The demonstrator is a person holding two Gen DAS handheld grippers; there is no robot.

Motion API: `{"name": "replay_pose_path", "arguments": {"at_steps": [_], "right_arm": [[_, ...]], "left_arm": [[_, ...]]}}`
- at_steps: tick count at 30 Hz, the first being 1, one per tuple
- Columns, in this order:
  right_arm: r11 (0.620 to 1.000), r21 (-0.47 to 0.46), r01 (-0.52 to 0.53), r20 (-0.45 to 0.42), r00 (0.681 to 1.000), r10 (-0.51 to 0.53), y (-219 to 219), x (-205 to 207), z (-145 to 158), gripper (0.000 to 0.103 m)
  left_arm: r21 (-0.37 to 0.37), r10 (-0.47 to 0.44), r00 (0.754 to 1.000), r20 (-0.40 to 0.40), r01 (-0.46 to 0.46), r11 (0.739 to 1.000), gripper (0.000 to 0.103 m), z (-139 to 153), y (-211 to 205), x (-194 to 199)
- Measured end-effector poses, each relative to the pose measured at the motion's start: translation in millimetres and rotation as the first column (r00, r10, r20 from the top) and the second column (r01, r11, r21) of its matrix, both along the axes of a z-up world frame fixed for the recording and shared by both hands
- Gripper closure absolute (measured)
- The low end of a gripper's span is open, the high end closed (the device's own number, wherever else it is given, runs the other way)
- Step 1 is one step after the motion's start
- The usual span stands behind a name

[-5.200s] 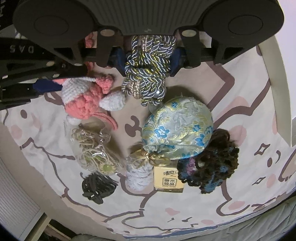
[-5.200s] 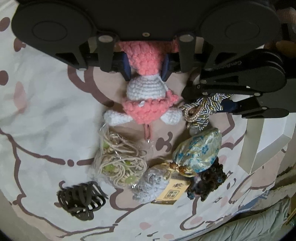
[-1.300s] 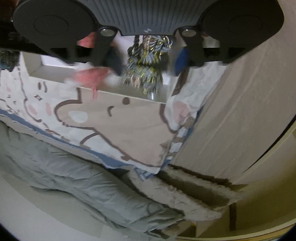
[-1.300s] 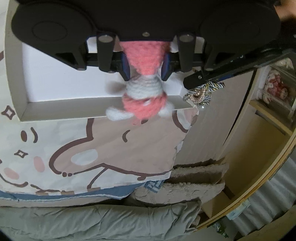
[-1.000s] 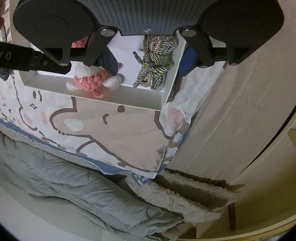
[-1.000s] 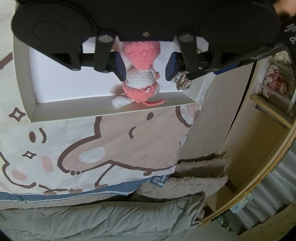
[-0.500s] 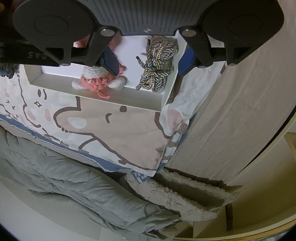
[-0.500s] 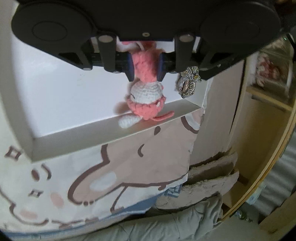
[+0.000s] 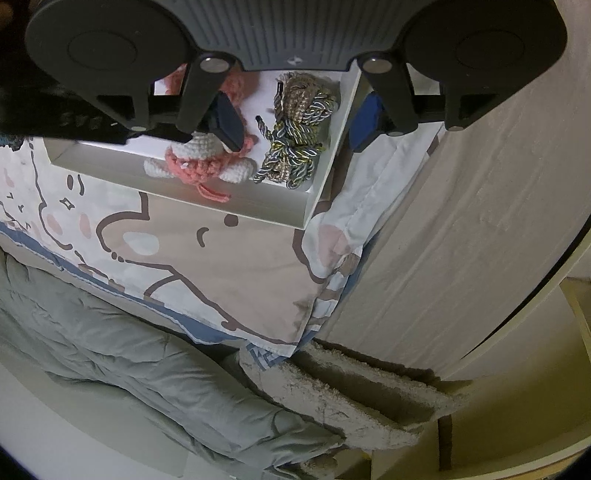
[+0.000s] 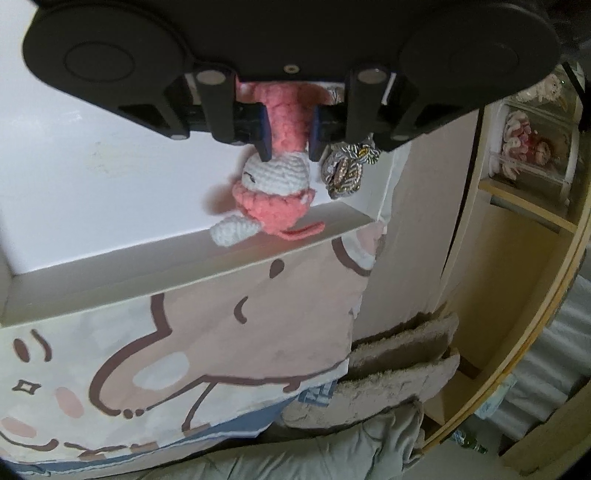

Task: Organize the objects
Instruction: 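Lower the bunny into the white box and open the right tool while the left tool releases the cord there, then withdraw both tools from the box back toward the remaining items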

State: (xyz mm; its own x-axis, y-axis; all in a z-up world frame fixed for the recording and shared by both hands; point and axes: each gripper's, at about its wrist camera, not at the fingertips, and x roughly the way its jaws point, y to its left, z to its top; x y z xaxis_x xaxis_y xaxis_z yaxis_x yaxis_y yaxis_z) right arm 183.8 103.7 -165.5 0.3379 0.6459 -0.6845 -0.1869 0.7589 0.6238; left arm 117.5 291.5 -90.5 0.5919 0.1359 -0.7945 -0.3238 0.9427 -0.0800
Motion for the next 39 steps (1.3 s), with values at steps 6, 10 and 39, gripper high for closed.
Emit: {"name": "replay_pose_path", "arguments": {"at_steps": [6, 10, 39], "right_arm": [[1.0, -0.018, 0.006, 0.055, 0.998, -0.005, -24, -5, 20, 0.08], [0.999, -0.044, 0.001, 0.1, 0.995, 0.003, -41, -12, 36, 0.08], [0.964, -0.259, -0.051, 0.341, 0.929, 0.141, -127, -75, 107, 0.046]], "left_arm": [[0.006, -0.014, 1.0, 0.009, 0.014, 1.0, 0.04, 10, -12, -7], [0.009, -0.015, 1.0, 0.023, 0.015, 1.0, 0.04, 21, -21, -16], [0.061, -0.078, 0.992, 0.097, 0.072, 0.996, 0.014, 78, -73, -81]]}}
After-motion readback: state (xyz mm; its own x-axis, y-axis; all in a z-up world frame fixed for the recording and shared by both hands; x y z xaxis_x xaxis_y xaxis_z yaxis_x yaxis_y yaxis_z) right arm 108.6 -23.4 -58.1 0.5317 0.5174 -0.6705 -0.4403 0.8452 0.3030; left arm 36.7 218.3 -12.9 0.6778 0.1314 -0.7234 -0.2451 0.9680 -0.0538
